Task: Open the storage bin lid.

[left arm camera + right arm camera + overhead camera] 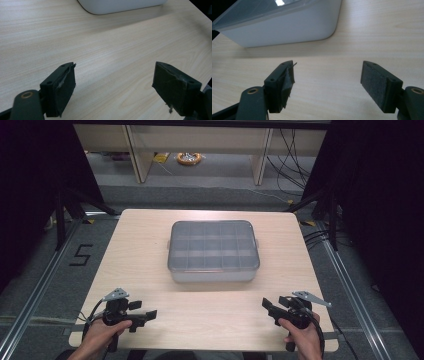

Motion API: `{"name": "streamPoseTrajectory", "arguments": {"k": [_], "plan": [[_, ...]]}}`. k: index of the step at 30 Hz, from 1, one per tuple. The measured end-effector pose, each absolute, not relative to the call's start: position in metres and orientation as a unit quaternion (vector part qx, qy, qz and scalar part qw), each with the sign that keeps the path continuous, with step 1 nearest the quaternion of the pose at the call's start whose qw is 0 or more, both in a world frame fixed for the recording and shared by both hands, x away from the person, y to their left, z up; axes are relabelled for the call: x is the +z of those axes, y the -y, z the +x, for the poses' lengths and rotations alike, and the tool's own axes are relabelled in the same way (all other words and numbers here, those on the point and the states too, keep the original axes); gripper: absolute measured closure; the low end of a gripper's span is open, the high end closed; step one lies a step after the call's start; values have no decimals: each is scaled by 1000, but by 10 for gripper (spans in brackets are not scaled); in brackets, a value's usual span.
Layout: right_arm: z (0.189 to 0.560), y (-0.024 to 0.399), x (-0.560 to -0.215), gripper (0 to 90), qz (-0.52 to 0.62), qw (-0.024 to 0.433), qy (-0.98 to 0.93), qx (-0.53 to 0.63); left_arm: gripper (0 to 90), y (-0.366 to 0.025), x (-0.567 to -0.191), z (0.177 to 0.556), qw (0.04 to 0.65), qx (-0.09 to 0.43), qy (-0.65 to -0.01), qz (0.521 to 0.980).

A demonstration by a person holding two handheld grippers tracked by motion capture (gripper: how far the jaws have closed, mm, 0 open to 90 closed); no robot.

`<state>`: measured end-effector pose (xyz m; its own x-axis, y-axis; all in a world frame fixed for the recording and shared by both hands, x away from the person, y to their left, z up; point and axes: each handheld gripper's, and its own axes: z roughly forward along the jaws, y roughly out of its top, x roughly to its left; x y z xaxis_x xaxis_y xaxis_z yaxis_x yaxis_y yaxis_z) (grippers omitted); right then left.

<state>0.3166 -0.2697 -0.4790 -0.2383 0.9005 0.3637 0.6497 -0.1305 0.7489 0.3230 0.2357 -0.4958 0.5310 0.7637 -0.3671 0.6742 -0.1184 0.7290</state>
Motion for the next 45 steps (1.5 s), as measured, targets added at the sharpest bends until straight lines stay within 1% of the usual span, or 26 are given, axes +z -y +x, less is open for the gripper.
{"name": "streamPoseTrajectory", "arguments": {"k": [1, 6, 7, 11, 13, 14, 15, 16, 19, 20, 23, 24, 25, 26, 27, 28, 30, 31, 32, 34, 37, 38, 41, 42, 44, 45], "plan": [[317, 269, -476, 278, 607, 130, -642, 451, 177, -236, -495, 324, 455, 49, -481, 748], [331, 273, -470, 277, 587, 141, -646, 466, 177, -237, -493, 332, 465, 35, -490, 737], [331, 270, -467, 277, 602, 119, -633, 473, 177, -236, -493, 333, 464, 36, -491, 737], [343, 270, -463, 277, 586, 130, -643, 476, 178, -235, -492, 339, 464, 36, -489, 737], [347, 269, -458, 278, 595, 116, -629, 486, 178, -235, -491, 340, 463, 38, -489, 738], [351, 271, -457, 279, 587, 119, -635, 488, 178, -235, -490, 343, 465, 38, -490, 736], [353, 269, -454, 280, 601, 109, -626, 484, 178, -235, -489, 344, 465, 39, -491, 736], [357, 272, -455, 280, 586, 130, -638, 483, 178, -234, -488, 345, 466, 40, -492, 734], [363, 268, -451, 279, 594, 121, -633, 481, 178, -234, -486, 350, 468, 39, -491, 734], [367, 270, -451, 279, 582, 133, -644, 479, 178, -234, -486, 351, 468, 40, -491, 734], [372, 266, -448, 279, 593, 123, -636, 477, 178, -233, -484, 355, 469, 46, -492, 732], [376, 268, -448, 279, 580, 131, -642, 484, 179, -233, -483, 357, 469, 42, -492, 733], [377, 266, -446, 280, 592, 120, -636, 481, 179, -233, -482, 359, 470, 42, -492, 732], [381, 268, -447, 280, 577, 133, -644, 484, 179, -233, -481, 361, 471, 43, -494, 730], [382, 267, -446, 280, 582, 125, -640, 485, 180, -233, -480, 363, 472, 44, -494, 729], [385, 267, -446, 280, 580, 131, -643, 483, 181, -233, -478, 364, 474, 45, -494, 728], [388, 265, -442, 281, 593, 114, -632, 485, 181, -233, -474, 369, 475, 48, -493, 727], [393, 267, -443, 282, 580, 135, -642, 483, 182, -232, -473, 371, 477, 49, -493, 726], [395, 267, -441, 282, 584, 126, -637, 486, 183, -232, -471, 374, 479, 50, -493, 725], [399, 268, -440, 283, 581, 135, -640, 484, 187, -232, -469, 376, 480, 51, -493, 724], [407, 268, -437, 284, 593, 126, -631, 484, 191, -231, -464, 385, 486, 56, -497, 716], [414, 269, -436, 285, 597, 120, -626, 487, 192, -231, -460, 390, 490, 48, -499, 713], [424, 272, -437, 286, 589, 135, -634, 483, 193, -230, -457, 394, 490, 52, -496, 715], [426, 272, -437, 286, 591, 133, -632, 483, 194, -228, -454, 400, 494, 57, -500, 709], [431, 270, -436, 290, 596, 116, -627, 488, 199, -228, -452, 407, 491, 53, -501, 711], [434, 271, -436, 292, 594, 126, -631, 483, 199, -227, -451, 411, 490, 54, -503, 710]]}}
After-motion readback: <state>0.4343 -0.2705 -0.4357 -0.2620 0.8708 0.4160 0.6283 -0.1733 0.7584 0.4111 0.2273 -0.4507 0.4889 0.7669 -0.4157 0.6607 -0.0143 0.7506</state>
